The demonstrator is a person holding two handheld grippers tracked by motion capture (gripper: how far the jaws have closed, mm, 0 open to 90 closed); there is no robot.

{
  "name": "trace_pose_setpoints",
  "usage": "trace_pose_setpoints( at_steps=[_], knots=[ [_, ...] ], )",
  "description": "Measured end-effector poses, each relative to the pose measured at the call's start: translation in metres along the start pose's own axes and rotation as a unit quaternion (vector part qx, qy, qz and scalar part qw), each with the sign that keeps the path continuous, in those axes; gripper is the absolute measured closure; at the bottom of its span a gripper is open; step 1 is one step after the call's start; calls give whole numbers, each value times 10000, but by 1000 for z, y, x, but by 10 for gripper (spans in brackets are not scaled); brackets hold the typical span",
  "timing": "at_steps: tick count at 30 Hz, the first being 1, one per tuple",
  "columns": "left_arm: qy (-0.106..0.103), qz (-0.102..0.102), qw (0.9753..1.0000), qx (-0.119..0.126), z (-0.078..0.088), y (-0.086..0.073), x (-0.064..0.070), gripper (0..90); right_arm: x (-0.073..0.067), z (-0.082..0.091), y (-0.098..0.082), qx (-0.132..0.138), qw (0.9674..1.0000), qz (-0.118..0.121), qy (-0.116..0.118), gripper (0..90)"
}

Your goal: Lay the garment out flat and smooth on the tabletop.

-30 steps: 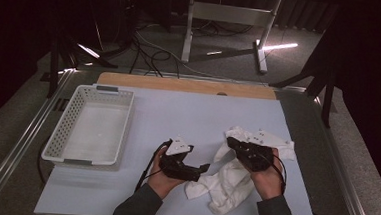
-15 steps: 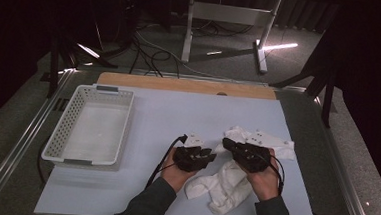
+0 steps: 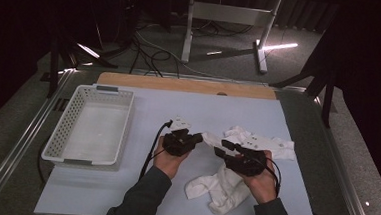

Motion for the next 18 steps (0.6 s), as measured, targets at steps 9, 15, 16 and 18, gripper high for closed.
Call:
trace_pose_setpoints(
  at_steps=[9, 15, 16, 18],
  knots=[
    [218, 371, 9987, 258, 21, 12, -31, 897, 27, 17, -5, 68, 9986, -243, -472, 321],
    [332, 611, 9968, 400, 33, 19, -48, 896, 45, 26, -13, 14, 9962, -313, -819, 276],
    [347, 636, 9964, 434, 35, 20, -51, 896, 47, 28, -14, 16, 9957, -327, -869, 276],
    [371, 660, 9960, 466, 37, 21, -53, 896, 50, 29, -16, -2, 9949, -344, -947, 276]
  ],
)
Point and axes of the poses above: each handheld gripper's, and its own axes: z roughly backward along the jaws, y roughly out of its top, x roughly to its right, the point moved 7 cm from there along -z, roughly forward along the jaws, and after that the axes turned 3 degrees about -y, right-handed, at the moved point
